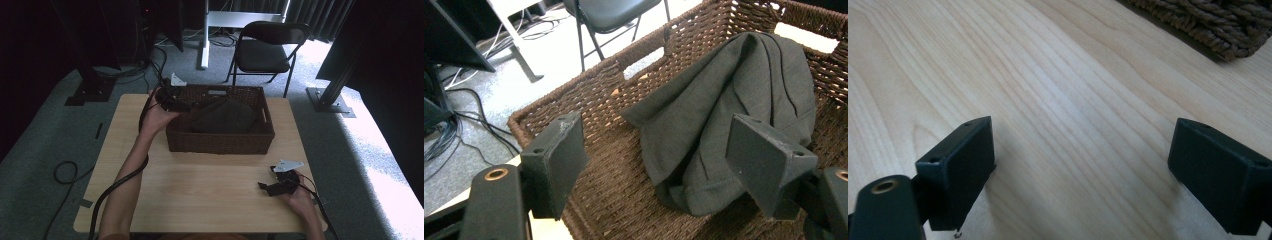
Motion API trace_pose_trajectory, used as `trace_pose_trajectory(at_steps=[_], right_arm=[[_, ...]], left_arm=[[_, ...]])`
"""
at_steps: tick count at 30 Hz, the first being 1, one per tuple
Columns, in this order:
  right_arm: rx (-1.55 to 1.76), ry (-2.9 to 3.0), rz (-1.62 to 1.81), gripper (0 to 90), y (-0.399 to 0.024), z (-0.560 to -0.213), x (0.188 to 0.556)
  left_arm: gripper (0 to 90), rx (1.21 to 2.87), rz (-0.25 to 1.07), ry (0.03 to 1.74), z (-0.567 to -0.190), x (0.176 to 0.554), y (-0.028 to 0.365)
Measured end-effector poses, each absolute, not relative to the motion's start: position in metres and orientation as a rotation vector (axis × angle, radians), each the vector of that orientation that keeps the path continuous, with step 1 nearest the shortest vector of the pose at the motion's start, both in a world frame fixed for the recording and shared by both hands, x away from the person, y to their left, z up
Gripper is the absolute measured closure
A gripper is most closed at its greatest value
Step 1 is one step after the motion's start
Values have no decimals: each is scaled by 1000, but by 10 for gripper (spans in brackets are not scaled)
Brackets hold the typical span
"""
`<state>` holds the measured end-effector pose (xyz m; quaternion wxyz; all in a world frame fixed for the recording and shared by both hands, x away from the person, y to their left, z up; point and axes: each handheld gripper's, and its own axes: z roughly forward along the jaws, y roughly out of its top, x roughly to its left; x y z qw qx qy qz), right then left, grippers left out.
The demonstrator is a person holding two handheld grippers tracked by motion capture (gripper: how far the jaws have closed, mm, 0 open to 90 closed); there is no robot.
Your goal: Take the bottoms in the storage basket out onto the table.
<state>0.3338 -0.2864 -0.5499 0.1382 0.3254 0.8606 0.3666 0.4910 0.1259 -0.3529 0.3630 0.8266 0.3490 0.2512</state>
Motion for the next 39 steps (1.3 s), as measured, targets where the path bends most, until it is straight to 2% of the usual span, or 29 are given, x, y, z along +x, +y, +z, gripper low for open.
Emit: trace_pose_trajectory(at_steps=[20,39], right_arm=[[940,2492,1065,114,-289,-550,320],[937,2492,1065,114,-289,-550,320]], left_arm=[[243,2188,618,868,-366,506,100],[214,2158,559,810,-367,509,75]])
